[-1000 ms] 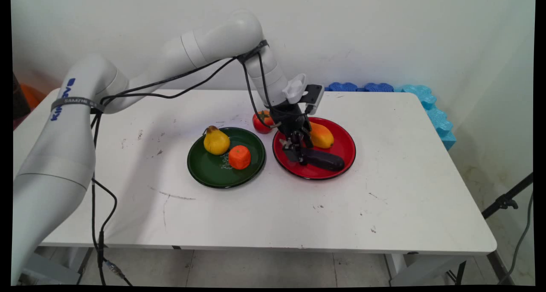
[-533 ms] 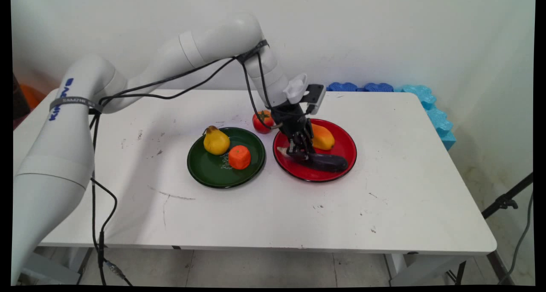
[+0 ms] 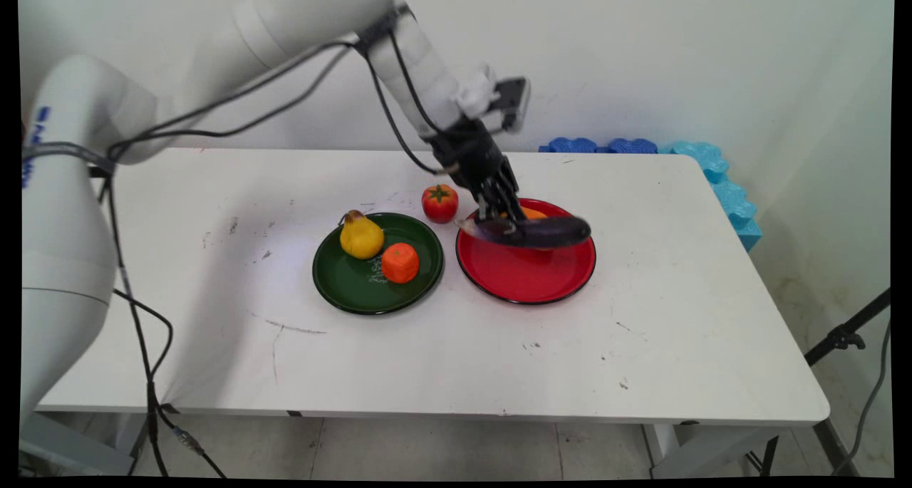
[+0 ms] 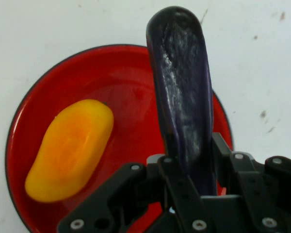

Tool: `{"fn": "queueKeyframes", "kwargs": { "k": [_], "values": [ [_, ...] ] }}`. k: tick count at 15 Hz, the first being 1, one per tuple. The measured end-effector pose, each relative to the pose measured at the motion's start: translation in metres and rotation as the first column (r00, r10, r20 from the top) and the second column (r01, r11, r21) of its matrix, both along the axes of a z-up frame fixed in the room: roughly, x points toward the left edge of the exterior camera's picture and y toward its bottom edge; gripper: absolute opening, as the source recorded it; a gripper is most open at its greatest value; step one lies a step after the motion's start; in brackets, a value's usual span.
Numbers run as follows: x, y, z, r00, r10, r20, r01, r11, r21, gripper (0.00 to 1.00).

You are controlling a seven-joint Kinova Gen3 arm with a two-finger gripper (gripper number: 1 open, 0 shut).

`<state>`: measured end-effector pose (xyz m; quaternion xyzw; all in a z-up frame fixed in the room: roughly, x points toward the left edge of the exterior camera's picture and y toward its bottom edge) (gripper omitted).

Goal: Place the picked object on the table

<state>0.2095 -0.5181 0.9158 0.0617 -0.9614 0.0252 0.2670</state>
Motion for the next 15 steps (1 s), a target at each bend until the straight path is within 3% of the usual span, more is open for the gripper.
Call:
{"fn": "queueKeyframes", "kwargs": {
  "k": [4,7,11,15],
  "values": [
    [0.028,0.036,0.053,0.993,0.113,-0.046,-0.111,0.993,0.044,0.0],
    [0.052,0.066,0.08,0.985,0.16,-0.067,-0.156,0.985,0.071,0.0],
    [0.083,0.107,0.095,0.978,0.193,-0.074,-0.185,0.978,0.099,0.0],
    [0.114,0.147,0.081,0.971,0.231,-0.053,-0.223,0.967,0.125,0.0]
  ]
}}
